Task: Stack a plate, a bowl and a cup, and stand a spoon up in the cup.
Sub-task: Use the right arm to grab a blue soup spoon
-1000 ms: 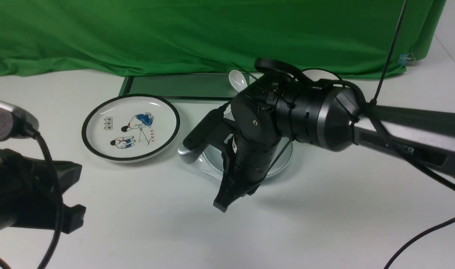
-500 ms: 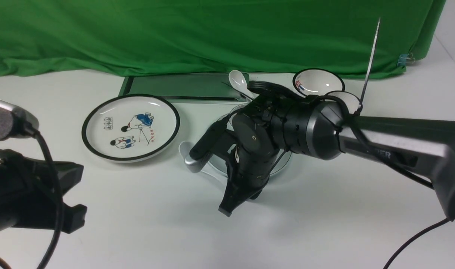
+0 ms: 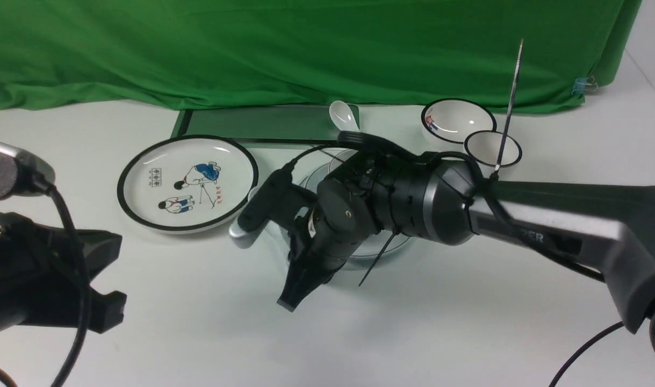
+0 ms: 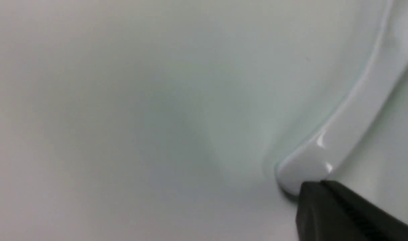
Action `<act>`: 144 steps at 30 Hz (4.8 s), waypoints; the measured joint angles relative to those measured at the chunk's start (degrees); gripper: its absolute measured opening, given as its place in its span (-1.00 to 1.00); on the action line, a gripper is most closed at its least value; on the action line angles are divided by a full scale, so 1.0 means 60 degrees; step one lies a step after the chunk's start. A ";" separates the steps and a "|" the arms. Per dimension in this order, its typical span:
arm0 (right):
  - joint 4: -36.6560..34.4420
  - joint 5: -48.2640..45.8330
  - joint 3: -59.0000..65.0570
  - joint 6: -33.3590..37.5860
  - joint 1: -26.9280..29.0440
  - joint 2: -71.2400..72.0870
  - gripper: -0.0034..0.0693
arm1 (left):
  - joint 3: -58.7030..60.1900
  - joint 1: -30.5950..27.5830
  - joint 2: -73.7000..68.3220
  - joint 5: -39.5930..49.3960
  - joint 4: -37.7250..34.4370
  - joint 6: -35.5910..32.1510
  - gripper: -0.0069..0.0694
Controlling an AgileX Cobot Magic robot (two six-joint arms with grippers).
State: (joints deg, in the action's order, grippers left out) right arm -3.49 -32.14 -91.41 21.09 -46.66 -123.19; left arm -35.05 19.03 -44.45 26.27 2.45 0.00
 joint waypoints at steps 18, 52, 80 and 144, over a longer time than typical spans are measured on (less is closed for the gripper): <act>-0.0265 -0.4248 -0.3130 0.4021 -0.0196 -0.0550 -0.42 | 0.0000 0.0000 0.0000 -0.0088 -0.0032 0.0000 -0.90; 0.0262 -0.1871 -0.3147 0.8628 -0.0196 -0.1376 0.12 | -0.0287 0.0000 0.1540 0.1067 0.2901 0.2698 -0.90; -0.0258 -0.0088 -0.2917 1.0006 -0.0432 -0.1702 -0.33 | -0.0287 0.0000 0.1540 0.0983 0.2362 0.2689 -0.90; -0.2458 -0.2003 -0.5674 0.1593 -0.0092 -0.3150 -0.62 | -0.0287 0.0000 0.1540 0.0561 0.2106 0.2401 -0.90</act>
State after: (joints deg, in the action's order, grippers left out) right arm -18.24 -44.16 -125.46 30.65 -47.22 -142.09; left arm -36.77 19.03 -35.21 29.64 15.08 14.40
